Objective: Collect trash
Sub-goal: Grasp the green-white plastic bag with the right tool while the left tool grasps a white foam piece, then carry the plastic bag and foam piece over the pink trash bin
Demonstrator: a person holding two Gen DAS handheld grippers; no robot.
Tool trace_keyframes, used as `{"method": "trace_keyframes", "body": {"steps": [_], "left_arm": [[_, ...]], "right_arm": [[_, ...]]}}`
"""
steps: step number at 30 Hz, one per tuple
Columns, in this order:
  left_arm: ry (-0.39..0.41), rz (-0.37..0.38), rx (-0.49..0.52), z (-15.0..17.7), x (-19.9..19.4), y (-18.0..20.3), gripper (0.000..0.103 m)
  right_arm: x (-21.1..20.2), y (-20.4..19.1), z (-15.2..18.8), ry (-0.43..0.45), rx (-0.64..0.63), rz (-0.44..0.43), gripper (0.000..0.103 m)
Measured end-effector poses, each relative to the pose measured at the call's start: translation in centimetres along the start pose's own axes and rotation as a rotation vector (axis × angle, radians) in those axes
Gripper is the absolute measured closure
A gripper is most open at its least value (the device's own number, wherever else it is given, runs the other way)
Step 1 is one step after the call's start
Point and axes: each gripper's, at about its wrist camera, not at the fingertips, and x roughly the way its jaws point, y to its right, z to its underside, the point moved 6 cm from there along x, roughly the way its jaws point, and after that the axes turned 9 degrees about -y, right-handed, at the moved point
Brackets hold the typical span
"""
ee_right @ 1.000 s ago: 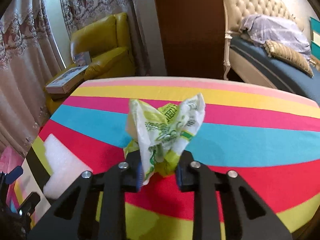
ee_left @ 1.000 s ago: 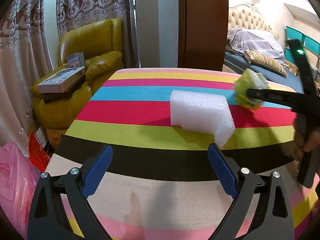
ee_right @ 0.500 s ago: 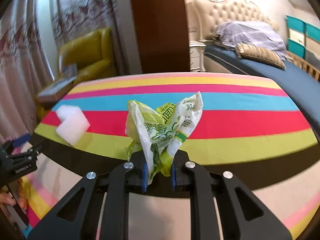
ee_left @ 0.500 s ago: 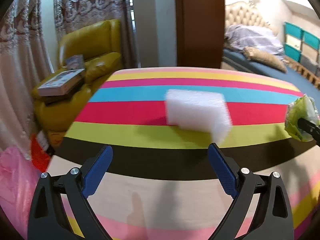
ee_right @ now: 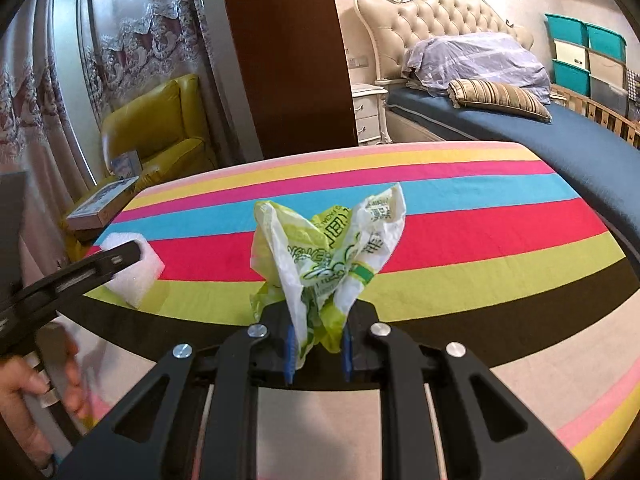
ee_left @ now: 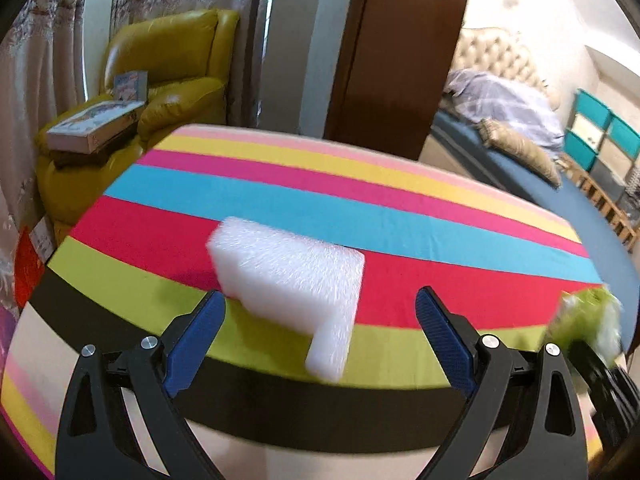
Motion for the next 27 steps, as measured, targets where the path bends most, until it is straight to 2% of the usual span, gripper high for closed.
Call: {"method": "trace_keyframes", "body": {"steps": [4,11,13,15,22,27], "left_arm": [[-0.037,-0.038,-0.052,-0.7,1.9,-0.5,0.013],[-0.070,-0.070,-0.056,-1.6,3.9,-0.6,0.013],[-0.070,-0.060,-0.051,-1.6,4.0,-0.6,0.017],[-0.077,-0.026,-0.049,-1.3,3.9,-0.6,0.038],[-0.047,0.025,0.016,0.2,2.2,-0.1,0.040],[-0.009,0.055,0.060,1.9,-0.4,0.2,0.040]], "right_arm": [[-0.1,-0.5,-0.1,0.010,-0.014,-0.003,0.086],[-0.3,0.2,0.2,0.010,-0.012,-0.028,0.086],[-0.2,0.5,0.2,0.009,0.001,-0.036,0.086],[-0.2,0.9,0.2,0.005,0.014,-0.043,0.086],[0.2,1.4,-0.2,-0.005,0.029,-0.047,0.086],[0.6,1.5,-0.3,-0.021,0.037,-0.031,0.086]]}}
